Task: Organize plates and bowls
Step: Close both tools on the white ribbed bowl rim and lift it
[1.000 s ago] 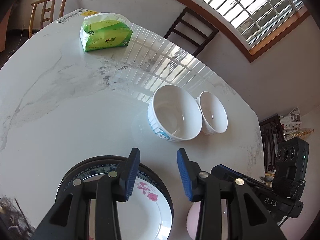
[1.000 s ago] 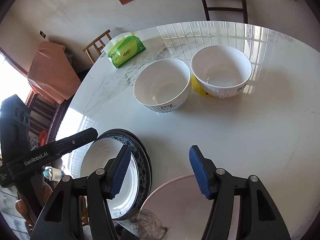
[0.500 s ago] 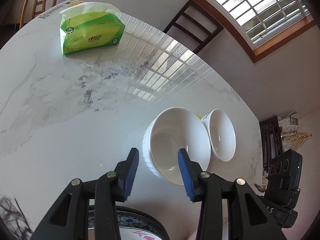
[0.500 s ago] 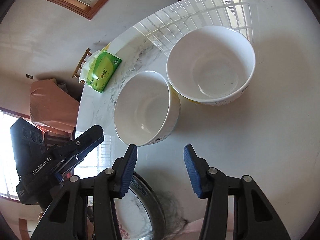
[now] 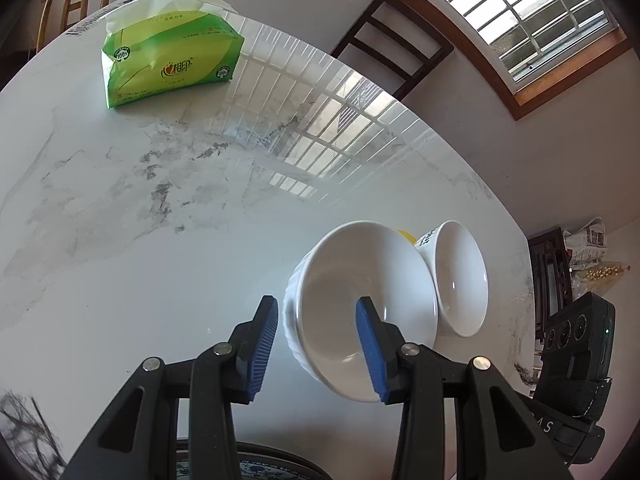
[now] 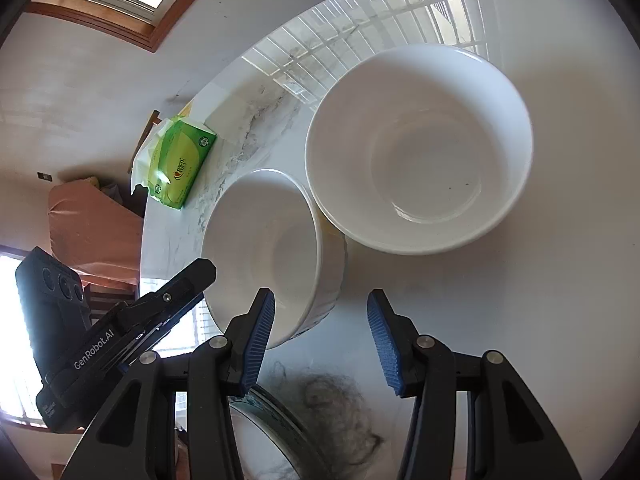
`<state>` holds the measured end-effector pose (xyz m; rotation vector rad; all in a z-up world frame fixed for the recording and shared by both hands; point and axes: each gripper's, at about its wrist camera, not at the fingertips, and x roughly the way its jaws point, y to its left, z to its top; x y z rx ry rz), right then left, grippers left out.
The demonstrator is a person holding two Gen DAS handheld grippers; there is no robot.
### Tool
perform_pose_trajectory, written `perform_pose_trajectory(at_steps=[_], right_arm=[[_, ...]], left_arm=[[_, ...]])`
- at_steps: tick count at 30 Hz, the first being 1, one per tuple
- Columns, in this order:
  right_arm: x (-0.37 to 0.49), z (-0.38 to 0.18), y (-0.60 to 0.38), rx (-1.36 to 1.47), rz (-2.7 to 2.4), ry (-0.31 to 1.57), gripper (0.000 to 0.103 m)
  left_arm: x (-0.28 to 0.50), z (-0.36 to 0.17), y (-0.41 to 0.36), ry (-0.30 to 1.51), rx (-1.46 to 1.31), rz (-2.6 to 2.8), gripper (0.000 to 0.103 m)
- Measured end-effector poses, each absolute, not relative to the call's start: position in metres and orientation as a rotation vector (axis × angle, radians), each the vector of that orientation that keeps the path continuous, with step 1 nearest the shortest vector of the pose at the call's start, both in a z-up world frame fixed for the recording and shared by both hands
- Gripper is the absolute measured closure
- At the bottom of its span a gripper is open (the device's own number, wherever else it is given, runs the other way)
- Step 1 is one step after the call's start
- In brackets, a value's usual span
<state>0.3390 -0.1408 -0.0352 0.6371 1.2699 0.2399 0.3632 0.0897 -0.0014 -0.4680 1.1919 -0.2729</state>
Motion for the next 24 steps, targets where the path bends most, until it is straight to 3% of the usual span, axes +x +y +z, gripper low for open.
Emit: perform_pose_trajectory(at_steps=[21,22,24], right_arm=[[0.343,-0.038,-0.142,0.644,0.247,1.269,0.056],[0.343,-0.040,-0.142,0.647,0.249,1.273,0.056],[0.347,-0.044,-0.138,0.652,0.254,1.282,0.060]], left_arm=[[0.365,-0.017,0.084,1.204,-0.460,-0.215,0.062],[0.365,-0.019,0.083,1.208,-0.462,-0.219,0.064],[0.365,-0.021,0.081,1.217,-0.431,-0.188,0.087]])
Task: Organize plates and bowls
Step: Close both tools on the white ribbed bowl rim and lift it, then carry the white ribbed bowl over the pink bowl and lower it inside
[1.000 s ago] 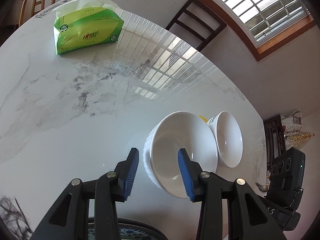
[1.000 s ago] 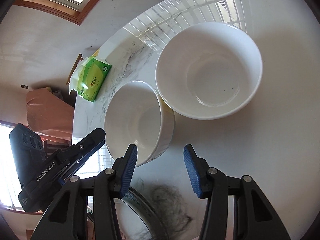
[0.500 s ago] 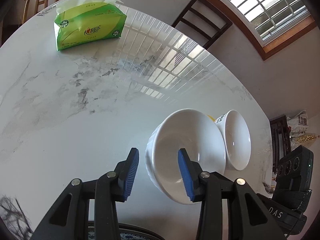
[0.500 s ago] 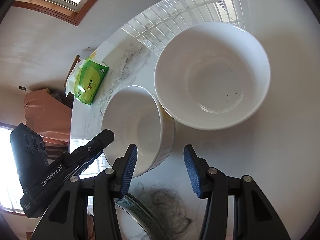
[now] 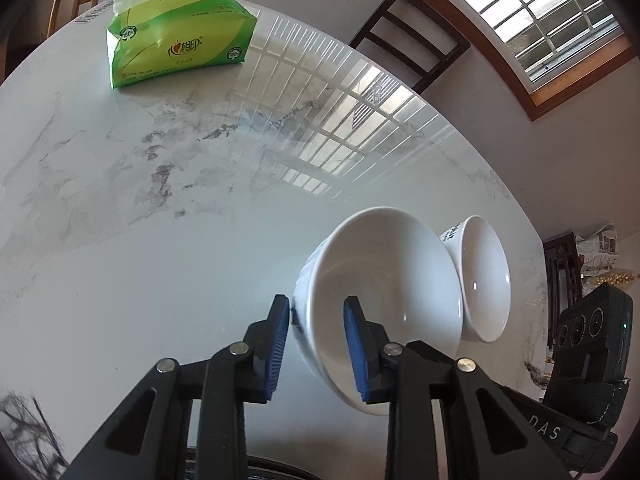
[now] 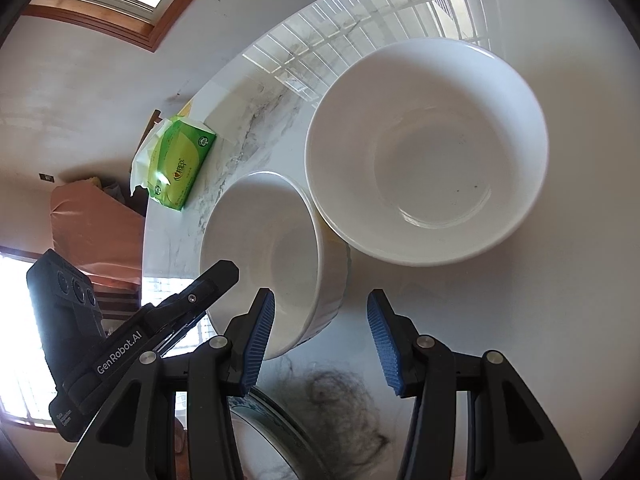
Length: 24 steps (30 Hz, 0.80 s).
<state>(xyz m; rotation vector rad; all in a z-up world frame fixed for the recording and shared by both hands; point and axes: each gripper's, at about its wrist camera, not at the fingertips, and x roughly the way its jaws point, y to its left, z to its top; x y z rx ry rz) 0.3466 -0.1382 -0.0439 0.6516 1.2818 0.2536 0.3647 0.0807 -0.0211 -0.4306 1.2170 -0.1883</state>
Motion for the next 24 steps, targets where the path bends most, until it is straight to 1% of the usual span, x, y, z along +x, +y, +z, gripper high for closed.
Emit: perform_pose_trajectory(at_steps=[1,2,3,4,10,17,24], right_arm=[[0.348,-0.046,-0.136,0.645,0.260,1.287,0.063],[0.350,-0.047,-0.133,0.632,0.267,1.291,0.071],[0.349,-0.047,-0.130,0.614,0.264,1.290,0.075],[0.349,-0.047,-0.129,0.602,0.266,1.287,0.076],[0.343,-0.043,-0.132,0.596,0.300,1.287,0.078],[0.319,-0.021,-0.143,0.611,0.357,1.255,0.079],[0.280,0.015,-0.162,0.579,0.396,1.199,0.079]], left_arm=[[0.364,-0.022,0.081,1.212,-0.419,-0.176,0.087],[0.362,-0.022,0.081,1.209,-0.424,-0.176,0.087],[0.360,-0.023,0.082,1.209,-0.431,-0.171,0.087],[0.357,-0.022,0.082,1.208,-0.435,-0.163,0.087],[0.334,-0.003,0.078,1.178,-0.427,-0.144,0.087],[0.295,0.031,0.063,1.144,-0.399,-0.151,0.087],[0.248,0.063,0.037,1.130,-0.389,-0.204,0.087]])
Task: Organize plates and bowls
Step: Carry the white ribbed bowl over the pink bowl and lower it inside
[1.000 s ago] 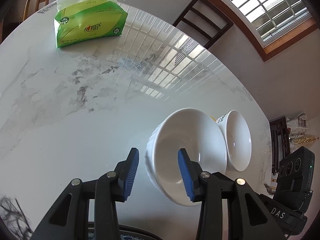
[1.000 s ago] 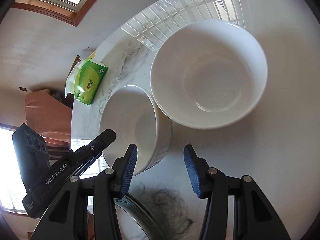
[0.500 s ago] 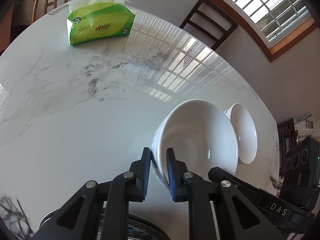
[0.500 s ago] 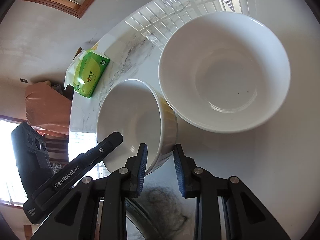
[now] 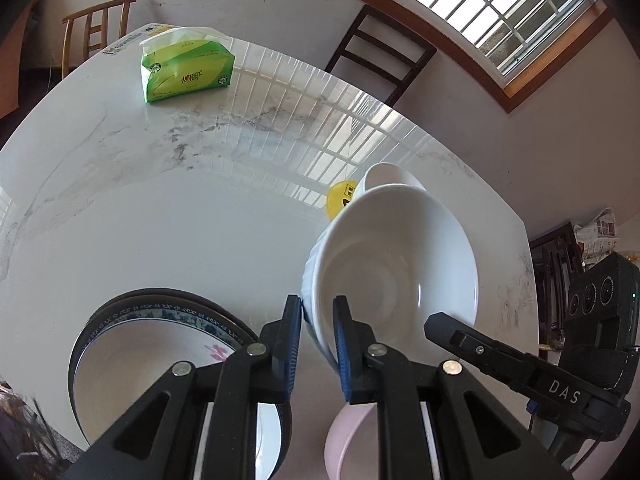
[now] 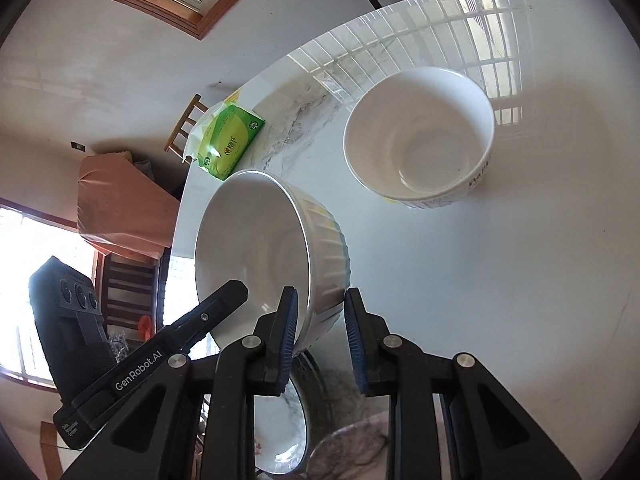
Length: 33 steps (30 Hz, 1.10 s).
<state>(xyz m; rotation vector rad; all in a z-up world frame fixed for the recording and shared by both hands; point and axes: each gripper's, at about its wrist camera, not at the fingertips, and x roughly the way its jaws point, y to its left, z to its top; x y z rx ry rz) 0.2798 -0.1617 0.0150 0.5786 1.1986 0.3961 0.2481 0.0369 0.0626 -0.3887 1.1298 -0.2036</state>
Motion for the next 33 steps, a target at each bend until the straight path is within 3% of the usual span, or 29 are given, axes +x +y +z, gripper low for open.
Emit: perform_pose_trajectory(at_steps=[14,33], right_arm=[[0.183,0.037,-0.214,0.528,0.410,1.176,0.079],[0.147,0.000,-0.230,0.505,0.370,1.246,0.079]], left_arm=[[0.160,0.069,-0.022,1.176,-0.324,-0.289,0.086],[0.142,0.027,-0.036,1.284,-0.283,-0.270,0.086]])
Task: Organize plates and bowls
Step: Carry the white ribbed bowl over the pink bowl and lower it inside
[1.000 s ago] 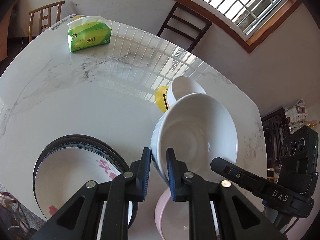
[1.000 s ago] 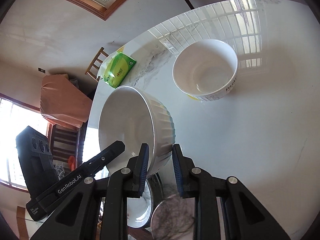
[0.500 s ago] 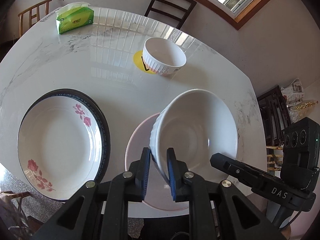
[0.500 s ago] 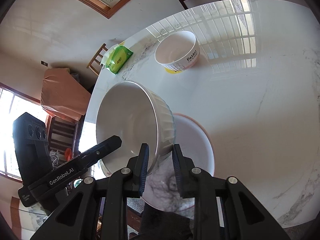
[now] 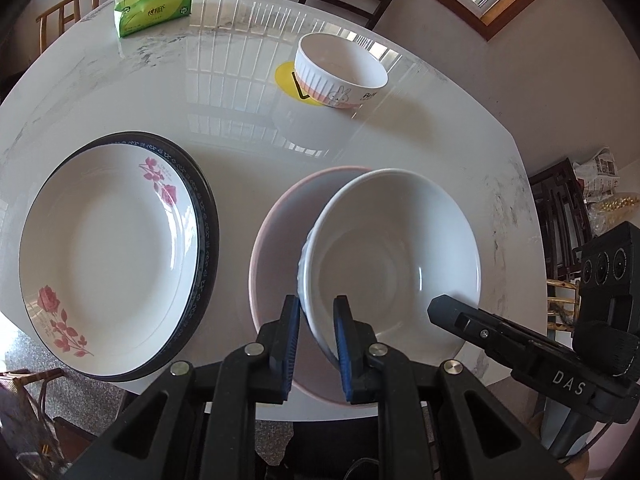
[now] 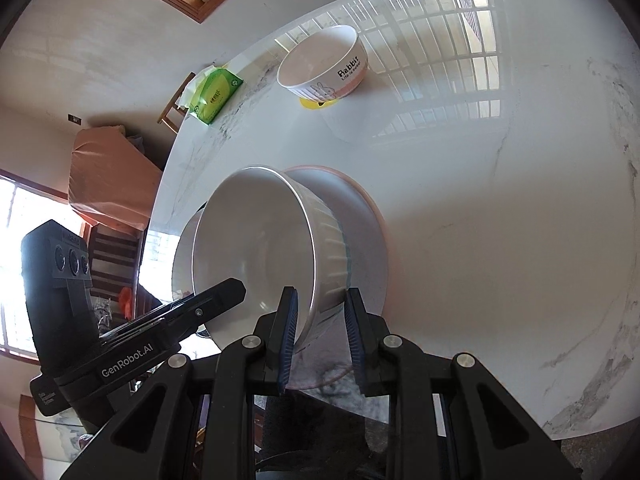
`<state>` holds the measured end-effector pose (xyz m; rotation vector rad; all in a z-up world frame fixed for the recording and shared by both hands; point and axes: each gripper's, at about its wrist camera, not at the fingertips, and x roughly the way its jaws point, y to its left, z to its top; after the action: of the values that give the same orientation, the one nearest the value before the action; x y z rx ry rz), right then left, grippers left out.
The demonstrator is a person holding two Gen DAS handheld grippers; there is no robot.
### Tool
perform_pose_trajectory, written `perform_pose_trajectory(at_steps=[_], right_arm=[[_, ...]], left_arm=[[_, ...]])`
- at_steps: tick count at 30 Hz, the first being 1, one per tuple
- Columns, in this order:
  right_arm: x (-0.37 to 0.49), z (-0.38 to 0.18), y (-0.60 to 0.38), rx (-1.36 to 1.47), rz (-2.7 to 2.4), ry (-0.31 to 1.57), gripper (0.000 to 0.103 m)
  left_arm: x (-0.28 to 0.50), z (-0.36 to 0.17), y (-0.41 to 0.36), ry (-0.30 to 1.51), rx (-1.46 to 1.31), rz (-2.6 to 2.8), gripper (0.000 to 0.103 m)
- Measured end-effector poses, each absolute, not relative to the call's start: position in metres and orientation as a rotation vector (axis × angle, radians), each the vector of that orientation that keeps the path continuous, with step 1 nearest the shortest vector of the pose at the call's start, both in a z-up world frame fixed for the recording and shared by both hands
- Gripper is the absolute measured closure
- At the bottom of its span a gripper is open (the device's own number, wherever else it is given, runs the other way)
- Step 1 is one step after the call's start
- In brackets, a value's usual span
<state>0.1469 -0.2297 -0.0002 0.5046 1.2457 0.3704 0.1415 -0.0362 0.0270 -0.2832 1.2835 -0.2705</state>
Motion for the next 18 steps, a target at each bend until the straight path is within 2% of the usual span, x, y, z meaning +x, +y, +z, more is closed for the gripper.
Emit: perform_pose_trajectory(at_steps=[18], right_arm=[[0.147,-0.003,-0.226,0.450,0.353,1.230,0.079]], left_arm=[[0.125,0.029,-0.052,1.190,-0.140,-0.233,0.085]])
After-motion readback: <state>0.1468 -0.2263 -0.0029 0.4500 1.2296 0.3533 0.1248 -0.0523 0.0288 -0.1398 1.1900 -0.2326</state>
